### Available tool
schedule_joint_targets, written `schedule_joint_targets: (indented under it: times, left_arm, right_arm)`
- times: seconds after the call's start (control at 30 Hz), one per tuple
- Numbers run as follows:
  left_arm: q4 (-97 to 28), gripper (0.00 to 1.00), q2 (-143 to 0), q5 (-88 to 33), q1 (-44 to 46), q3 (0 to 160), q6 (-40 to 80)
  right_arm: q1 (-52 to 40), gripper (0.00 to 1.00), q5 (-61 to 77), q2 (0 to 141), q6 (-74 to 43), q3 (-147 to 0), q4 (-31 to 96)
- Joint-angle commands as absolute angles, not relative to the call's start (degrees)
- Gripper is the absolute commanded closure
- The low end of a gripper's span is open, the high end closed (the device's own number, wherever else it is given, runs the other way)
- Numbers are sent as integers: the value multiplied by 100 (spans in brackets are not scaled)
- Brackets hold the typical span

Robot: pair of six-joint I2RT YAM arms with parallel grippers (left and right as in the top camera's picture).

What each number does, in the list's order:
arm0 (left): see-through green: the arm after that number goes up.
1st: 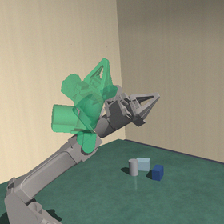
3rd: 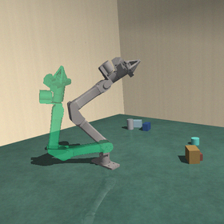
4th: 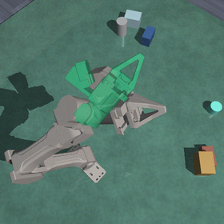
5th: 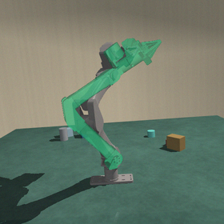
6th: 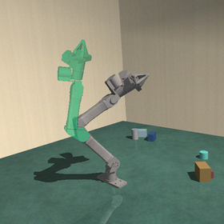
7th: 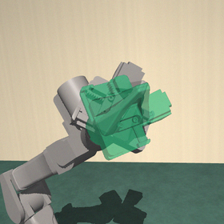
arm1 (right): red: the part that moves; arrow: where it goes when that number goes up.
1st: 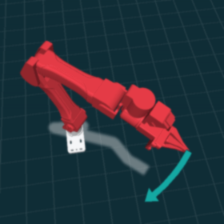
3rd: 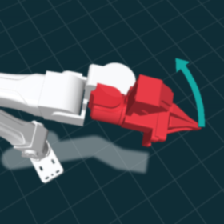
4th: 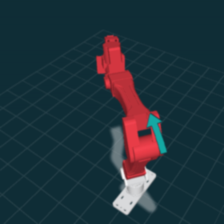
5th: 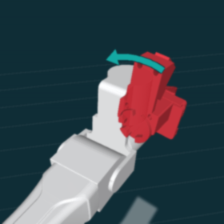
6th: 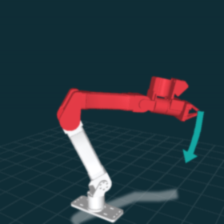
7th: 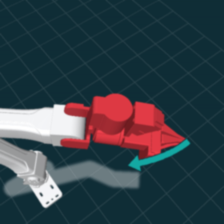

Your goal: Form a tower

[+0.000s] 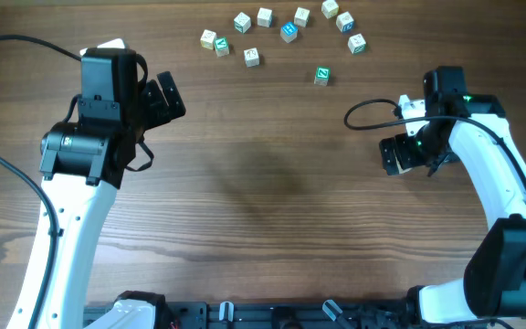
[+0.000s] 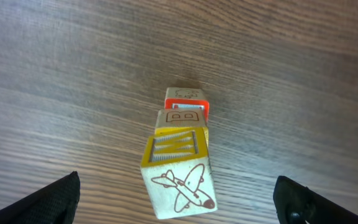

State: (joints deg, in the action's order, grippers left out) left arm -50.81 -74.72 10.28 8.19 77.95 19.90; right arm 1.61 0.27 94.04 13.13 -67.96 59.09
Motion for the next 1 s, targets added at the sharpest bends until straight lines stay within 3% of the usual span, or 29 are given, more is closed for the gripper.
schedule_joint_targets:
  times: [0.0,0.3,0.4,0.63,0.97]
  left_arm:
    - [-5072,0,-7470,1100,788,7778,2060]
    - [-5072,0,-7470,1100,788,7778,2060]
    - [-5072,0,-7470,1100,788,7778,2060]
    - [-5072,0,-7470,1100,788,7778,2062]
    - [-5072,0,-7470,1100,788,7778,2060]
  right_arm:
    - [154,0,224,9430,812,-6888,5791]
    - [154,1,8,9876,1236,-6888,5854]
    - [154,14,8,10171,1350,-6888,5850]
    - [154,27,1,10186,1339,-6888,5815]
    - [154,27,-19,10191,1350,-6888,5610]
